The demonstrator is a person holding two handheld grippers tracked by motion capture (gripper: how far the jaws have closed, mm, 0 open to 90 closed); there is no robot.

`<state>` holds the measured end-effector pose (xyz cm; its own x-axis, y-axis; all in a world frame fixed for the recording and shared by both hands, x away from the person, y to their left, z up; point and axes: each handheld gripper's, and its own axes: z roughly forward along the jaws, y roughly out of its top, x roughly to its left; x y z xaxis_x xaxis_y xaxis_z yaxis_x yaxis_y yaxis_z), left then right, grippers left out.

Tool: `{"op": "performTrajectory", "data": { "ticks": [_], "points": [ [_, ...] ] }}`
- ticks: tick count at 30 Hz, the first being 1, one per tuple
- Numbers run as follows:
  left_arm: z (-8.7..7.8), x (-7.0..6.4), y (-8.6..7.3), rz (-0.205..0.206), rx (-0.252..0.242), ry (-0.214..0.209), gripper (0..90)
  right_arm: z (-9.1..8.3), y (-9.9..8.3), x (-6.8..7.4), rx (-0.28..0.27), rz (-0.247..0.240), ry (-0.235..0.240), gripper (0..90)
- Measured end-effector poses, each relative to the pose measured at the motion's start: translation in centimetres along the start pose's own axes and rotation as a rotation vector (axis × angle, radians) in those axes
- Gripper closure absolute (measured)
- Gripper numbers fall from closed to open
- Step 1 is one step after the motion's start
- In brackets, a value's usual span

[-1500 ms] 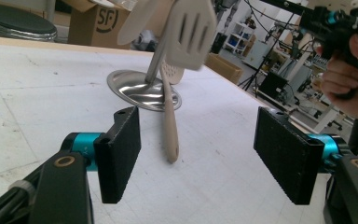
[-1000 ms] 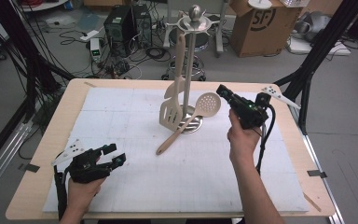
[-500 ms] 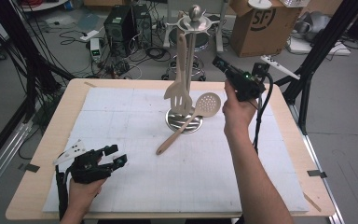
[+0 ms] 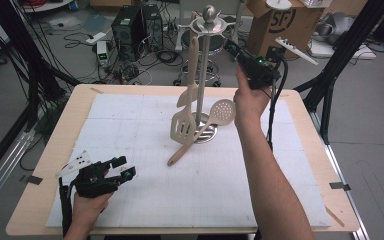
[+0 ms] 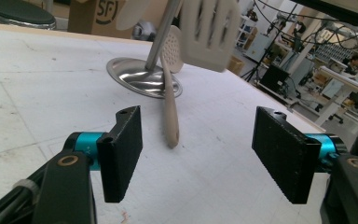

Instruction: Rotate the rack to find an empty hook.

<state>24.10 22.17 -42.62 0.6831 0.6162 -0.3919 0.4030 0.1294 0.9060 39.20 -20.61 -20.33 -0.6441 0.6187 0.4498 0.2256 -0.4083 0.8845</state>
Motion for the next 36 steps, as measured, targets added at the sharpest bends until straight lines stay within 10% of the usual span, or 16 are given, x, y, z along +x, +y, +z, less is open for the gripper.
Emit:
{"op": "performTrajectory", "data": {
  "ticks": [36],
  "points": [
    [0.0, 0.1, -0.1, -0.014, 0.000, 0.004, 33.8, 0.4, 0.5, 1.7, 0.024, -0.091, 0.010, 89.9]
  ]
}}
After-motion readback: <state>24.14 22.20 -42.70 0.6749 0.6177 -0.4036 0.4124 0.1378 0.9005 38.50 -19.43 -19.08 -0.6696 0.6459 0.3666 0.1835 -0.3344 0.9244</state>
